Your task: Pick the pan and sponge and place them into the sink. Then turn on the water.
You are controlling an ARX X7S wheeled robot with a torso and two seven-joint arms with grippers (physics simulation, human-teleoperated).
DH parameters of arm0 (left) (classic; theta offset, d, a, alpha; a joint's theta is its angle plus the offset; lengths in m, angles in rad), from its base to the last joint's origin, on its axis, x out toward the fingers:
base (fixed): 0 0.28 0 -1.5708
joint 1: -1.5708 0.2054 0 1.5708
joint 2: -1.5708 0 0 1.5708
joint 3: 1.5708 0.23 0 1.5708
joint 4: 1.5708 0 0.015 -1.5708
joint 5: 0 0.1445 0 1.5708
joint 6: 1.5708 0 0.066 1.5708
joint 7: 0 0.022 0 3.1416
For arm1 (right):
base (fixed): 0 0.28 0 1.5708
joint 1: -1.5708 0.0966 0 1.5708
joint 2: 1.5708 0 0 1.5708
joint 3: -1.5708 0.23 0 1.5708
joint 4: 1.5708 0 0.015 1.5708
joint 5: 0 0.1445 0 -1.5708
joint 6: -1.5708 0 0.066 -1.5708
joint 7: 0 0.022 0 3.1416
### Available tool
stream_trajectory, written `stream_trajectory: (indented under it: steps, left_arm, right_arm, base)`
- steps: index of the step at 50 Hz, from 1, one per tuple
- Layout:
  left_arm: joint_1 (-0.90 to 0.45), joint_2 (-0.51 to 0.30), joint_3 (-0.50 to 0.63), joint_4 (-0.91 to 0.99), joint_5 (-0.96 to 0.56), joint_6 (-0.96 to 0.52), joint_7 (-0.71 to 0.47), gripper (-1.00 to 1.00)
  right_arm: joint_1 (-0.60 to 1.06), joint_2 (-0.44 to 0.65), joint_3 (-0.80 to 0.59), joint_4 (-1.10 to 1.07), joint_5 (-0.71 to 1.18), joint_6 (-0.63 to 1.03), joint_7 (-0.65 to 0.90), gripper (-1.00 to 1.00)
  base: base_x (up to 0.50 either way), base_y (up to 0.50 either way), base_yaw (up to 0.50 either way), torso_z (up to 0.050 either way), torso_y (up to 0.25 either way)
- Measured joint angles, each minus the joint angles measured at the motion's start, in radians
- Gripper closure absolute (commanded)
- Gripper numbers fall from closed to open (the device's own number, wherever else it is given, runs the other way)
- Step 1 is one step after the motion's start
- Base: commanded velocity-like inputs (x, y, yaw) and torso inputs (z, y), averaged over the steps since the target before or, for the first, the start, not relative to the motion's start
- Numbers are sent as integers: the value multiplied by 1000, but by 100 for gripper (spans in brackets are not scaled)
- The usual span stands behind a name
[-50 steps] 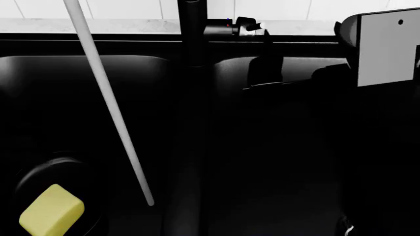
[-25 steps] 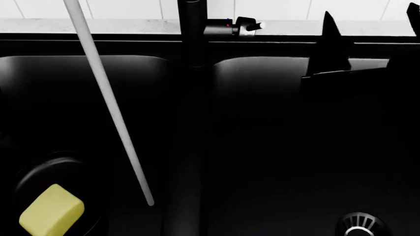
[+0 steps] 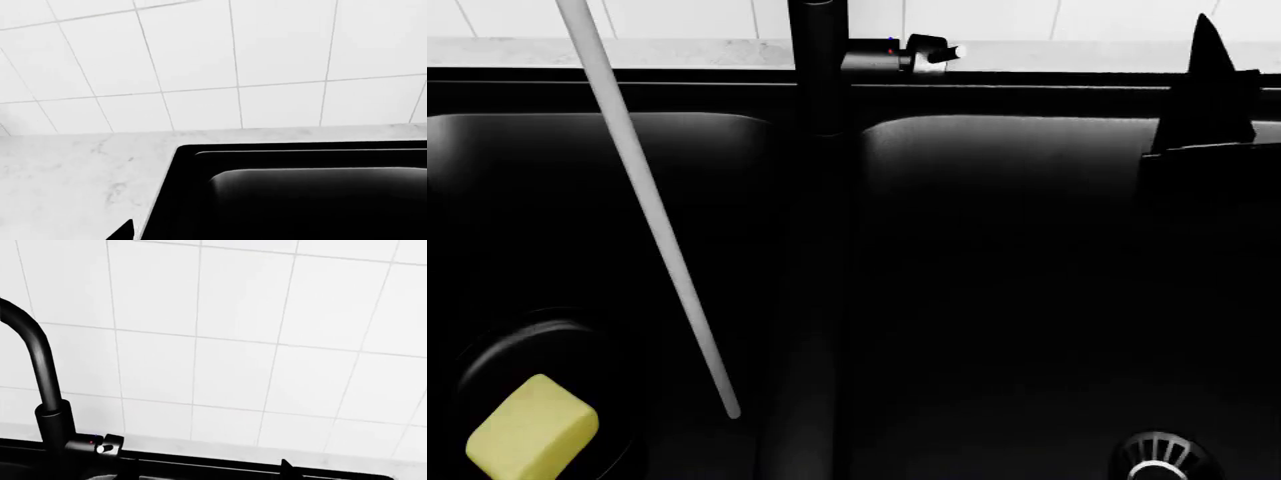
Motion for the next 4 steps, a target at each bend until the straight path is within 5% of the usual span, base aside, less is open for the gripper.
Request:
stream_trajectory:
  steps: [4]
  left_arm:
    - [7,-27,-7,14,-10,5,-2,-100]
  right_arm:
    - [-5,38,21,6,113,0,85,-100]
  base:
    - [0,0,0,0,0]
